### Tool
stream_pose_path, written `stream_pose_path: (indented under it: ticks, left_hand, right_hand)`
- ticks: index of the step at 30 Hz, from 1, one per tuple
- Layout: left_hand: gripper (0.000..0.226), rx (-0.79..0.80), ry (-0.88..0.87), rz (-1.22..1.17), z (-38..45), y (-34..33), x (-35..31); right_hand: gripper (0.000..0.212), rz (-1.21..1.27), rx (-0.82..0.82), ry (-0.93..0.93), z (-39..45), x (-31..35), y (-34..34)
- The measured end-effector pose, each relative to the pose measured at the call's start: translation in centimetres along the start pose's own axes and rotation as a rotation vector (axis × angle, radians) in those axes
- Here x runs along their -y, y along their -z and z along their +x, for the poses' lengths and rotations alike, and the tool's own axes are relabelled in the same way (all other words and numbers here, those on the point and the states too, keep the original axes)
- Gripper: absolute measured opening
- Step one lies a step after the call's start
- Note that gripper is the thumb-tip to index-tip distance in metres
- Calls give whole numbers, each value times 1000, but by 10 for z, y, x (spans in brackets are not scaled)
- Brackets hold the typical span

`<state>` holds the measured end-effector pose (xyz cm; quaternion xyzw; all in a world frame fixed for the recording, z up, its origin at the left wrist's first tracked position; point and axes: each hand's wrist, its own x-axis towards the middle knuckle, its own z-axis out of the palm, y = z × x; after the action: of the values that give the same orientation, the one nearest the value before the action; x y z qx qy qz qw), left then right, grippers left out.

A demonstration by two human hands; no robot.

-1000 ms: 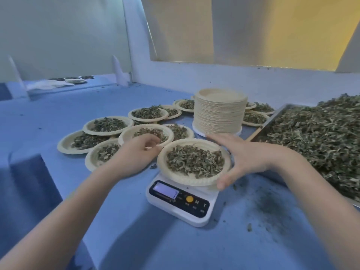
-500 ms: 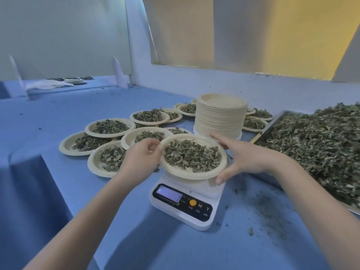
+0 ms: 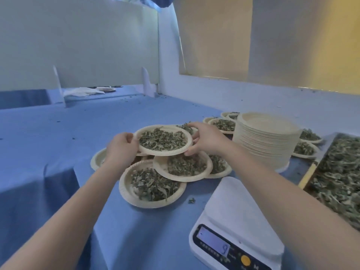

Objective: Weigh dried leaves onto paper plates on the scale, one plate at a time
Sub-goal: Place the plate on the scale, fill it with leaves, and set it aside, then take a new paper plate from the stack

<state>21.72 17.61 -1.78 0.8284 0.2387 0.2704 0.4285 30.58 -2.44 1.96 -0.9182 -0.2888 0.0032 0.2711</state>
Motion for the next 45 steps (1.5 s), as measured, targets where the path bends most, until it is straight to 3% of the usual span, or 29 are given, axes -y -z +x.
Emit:
stream_pose_path:
  ticks: [9, 13, 20, 25, 31, 40, 45]
  left_hand:
    - [15, 62, -87, 147, 33, -29, 13]
    - [34, 82, -119, 251, 34, -34, 20]
    - [35, 68, -150, 319, 33, -32, 13]
    - [21, 120, -254, 213, 11, -33, -27]
    - [21, 233, -400, 126, -26, -59, -96]
    - [27, 420, -542, 175, -60, -142, -193]
    - [17, 340, -528, 279, -48, -191, -209]
  right_hand:
    - [73, -100, -1, -33, 50, -19, -22]
    - [60, -136, 53, -70, 57, -27, -29]
    - [61, -166, 45, -60, 47, -18, -22]
    - [62, -118, 8, -26, 27, 0, 0]
    - [51, -117, -49, -24, -8, 2, 48]
    - [37, -188, -207, -174, -52, -73, 132]
    - [30, -254, -245, -350, -49, -128, 147]
